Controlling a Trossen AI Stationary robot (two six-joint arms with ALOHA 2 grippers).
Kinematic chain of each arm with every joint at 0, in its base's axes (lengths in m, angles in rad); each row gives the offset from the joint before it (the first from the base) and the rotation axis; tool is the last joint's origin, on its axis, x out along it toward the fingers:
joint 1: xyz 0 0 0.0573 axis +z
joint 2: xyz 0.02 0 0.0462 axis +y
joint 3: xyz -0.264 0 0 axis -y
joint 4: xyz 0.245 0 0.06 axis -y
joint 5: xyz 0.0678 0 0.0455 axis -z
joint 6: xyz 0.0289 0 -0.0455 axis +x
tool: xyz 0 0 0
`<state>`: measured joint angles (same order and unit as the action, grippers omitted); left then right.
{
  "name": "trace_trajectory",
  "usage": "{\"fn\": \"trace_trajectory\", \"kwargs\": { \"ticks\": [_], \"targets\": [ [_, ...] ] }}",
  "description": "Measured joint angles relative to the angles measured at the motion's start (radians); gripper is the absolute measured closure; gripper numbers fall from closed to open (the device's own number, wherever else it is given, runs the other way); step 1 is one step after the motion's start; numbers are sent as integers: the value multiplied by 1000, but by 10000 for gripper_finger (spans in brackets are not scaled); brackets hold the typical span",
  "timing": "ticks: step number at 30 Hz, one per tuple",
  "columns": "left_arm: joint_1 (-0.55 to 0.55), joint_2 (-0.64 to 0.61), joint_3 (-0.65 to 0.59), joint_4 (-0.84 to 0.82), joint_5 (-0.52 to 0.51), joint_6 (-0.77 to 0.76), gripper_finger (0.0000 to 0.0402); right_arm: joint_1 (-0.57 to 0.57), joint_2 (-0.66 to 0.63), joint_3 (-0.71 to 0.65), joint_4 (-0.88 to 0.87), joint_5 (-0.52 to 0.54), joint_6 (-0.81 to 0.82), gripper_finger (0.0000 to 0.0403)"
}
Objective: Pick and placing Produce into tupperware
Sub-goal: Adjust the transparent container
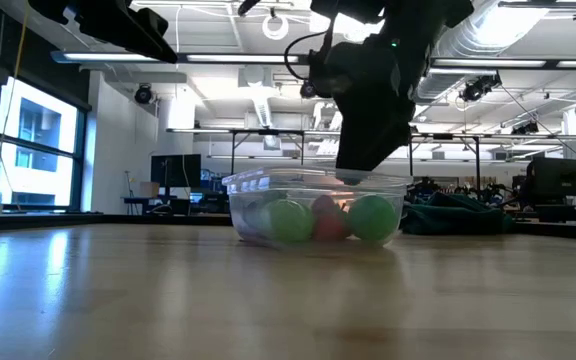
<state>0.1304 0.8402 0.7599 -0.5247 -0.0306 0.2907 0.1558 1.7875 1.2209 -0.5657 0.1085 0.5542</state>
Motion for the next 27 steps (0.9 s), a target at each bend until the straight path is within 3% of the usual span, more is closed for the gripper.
{"fn": "trace_trajectory", "kwargs": {
  "ticks": [27],
  "targets": [
    [0, 0, 0, 0, 0, 0, 222, 181, 5, 0, 83, -61, 191, 251]
  ]
}}
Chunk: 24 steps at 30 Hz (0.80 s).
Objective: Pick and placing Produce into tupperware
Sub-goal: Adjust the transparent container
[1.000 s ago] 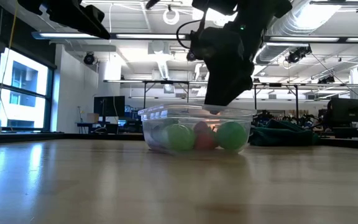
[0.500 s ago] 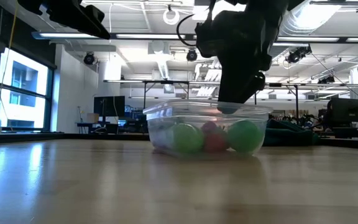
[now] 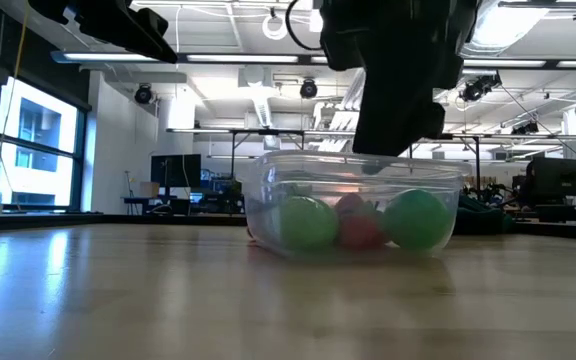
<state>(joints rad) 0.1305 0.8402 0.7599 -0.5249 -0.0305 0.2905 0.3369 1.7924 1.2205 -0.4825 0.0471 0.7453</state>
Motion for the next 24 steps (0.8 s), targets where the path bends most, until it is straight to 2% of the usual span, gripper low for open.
{"fn": "trace_trajectory", "kwargs": {
  "ticks": [13, 20, 24],
  "targets": [
    [0, 0, 0, 0, 0, 0, 222, 24, 0, 3, 69, 4, -25, 252],
    [0, 0, 0, 0, 0, 0, 222, -1, -6, 109, 12, 7, -262, 252],
    [0, 0, 0, 0, 0, 0, 222, -37, -37, 190, -47, 68, -447, 252]
  ]
}}
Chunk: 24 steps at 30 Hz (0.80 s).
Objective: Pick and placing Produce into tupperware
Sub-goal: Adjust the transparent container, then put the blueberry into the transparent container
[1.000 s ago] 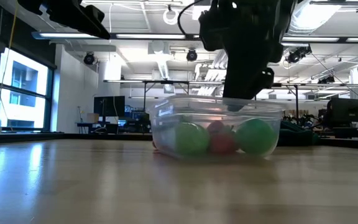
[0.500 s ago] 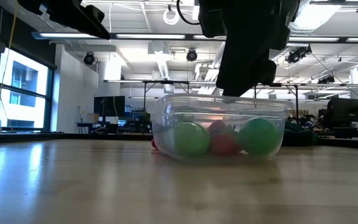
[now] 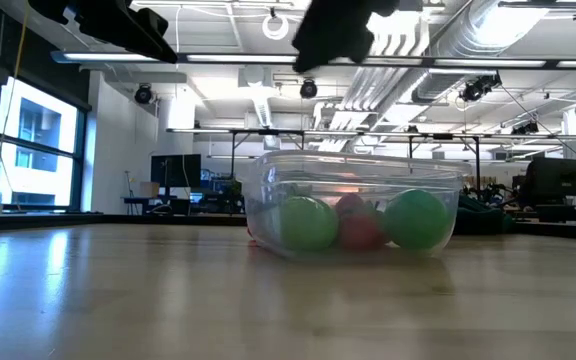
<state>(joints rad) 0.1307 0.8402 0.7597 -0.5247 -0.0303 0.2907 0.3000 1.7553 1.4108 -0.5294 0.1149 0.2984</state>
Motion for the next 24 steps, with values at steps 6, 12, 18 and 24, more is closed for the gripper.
{"fn": "trace_trajectory", "kwargs": {
  "ticks": [6, 12, 18, 24],
  "targets": [
    [0, 0, 0, 0, 0, 0, 222, -116, -63, 68, -39, 48, -261, 252],
    [0, 0, 0, 0, 0, 0, 222, -310, -111, 64, -60, -141, -423, 252],
    [0, 0, 0, 0, 0, 0, 222, -500, -64, 5, -92, -328, -517, 252],
    [0, 0, 0, 0, 0, 0, 222, -566, -13, -151, 134, -402, -606, 252]
  ]
}}
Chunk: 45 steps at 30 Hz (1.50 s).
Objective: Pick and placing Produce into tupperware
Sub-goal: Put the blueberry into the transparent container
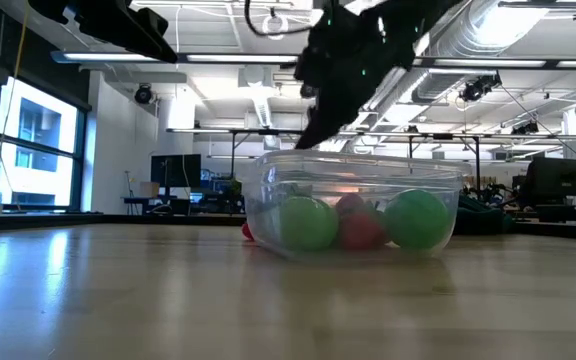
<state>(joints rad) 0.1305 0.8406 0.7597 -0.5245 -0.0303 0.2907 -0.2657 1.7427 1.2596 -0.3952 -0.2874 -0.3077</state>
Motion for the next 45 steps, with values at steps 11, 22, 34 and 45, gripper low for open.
{"fn": "trace_trajectory", "kwargs": {
  "ticks": [11, 22, 34, 45],
  "targets": [
    [0, 0, 0, 0, 0, 0, 222, -44, 132, -67, 89, 31, 106, 252],
    [0, 0, 0, 0, 0, 0, 222, -39, 217, -62, 115, 3, 131, 252],
    [0, 0, 0, 0, 0, 0, 222, -8, 255, -62, 182, 52, 247, 252],
    [0, 0, 0, 0, 0, 0, 222, -2, 253, -62, 181, 51, 308, 252]
  ]
}}
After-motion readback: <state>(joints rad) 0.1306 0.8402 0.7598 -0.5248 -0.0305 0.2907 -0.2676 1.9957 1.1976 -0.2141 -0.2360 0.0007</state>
